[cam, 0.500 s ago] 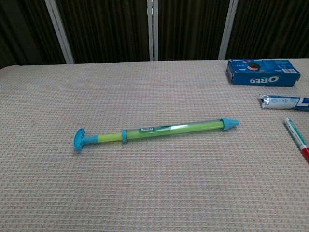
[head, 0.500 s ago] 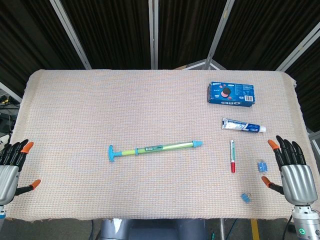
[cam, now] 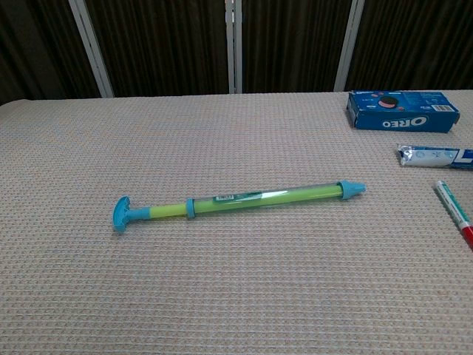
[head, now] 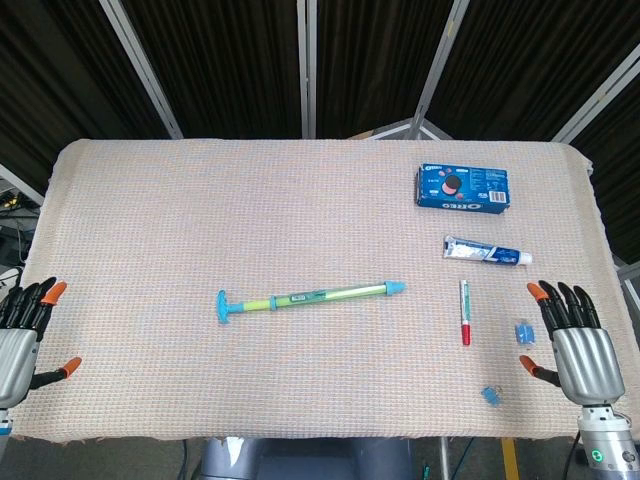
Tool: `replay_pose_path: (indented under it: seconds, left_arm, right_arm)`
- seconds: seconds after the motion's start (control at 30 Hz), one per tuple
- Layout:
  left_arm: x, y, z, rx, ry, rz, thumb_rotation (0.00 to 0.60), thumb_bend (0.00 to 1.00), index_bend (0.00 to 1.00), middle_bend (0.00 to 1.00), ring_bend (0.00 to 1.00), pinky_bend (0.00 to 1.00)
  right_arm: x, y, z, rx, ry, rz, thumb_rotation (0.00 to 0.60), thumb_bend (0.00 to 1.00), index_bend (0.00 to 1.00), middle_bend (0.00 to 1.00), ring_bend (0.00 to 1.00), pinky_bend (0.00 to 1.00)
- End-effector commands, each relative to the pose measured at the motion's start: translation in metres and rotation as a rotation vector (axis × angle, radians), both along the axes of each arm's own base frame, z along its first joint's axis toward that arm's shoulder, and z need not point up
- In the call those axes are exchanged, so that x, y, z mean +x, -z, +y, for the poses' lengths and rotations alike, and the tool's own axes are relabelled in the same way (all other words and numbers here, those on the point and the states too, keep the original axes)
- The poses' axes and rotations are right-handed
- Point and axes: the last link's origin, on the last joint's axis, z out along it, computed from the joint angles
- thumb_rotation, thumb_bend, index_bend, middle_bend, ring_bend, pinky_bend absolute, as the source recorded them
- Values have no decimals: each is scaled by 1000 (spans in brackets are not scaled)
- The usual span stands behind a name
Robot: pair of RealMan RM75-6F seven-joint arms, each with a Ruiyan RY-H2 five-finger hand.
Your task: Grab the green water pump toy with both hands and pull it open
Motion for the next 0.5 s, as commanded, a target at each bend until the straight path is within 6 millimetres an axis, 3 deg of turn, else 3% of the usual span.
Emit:
replay_pose_path:
  seconds: [0.03, 0.07, 0.17, 0.33, 0.5]
  left_arm:
    - [-6, 8, 8, -24, -27, 22, 600, 0, 0, 0, 0, 0]
    - [-6, 9, 10, -28, -34, 25, 600, 0, 0, 0, 0, 0]
    - [-9, 11, 13, -30, -49, 34, 600, 0, 0, 0, 0, 0]
    - [-13, 15, 17, -34, -77, 50, 600, 0, 0, 0, 0, 0]
    - [-18, 18, 21, -38, -100, 64, 600, 0, 0, 0, 0, 0]
  right_arm:
    - [7, 23, -57, 98, -57, 71, 600, 0, 0, 724, 682, 502]
    - [9, 29, -67, 129, -66, 76, 600, 0, 0, 796, 754, 708]
    - [20, 45, -88, 224, -83, 62, 600, 0, 0, 899, 873, 962]
    - [49, 86, -132, 384, -94, 9, 600, 0, 2, 979, 966, 1000]
    - [68, 122, -159, 463, -92, -40, 600, 0, 70, 1000, 996, 1000]
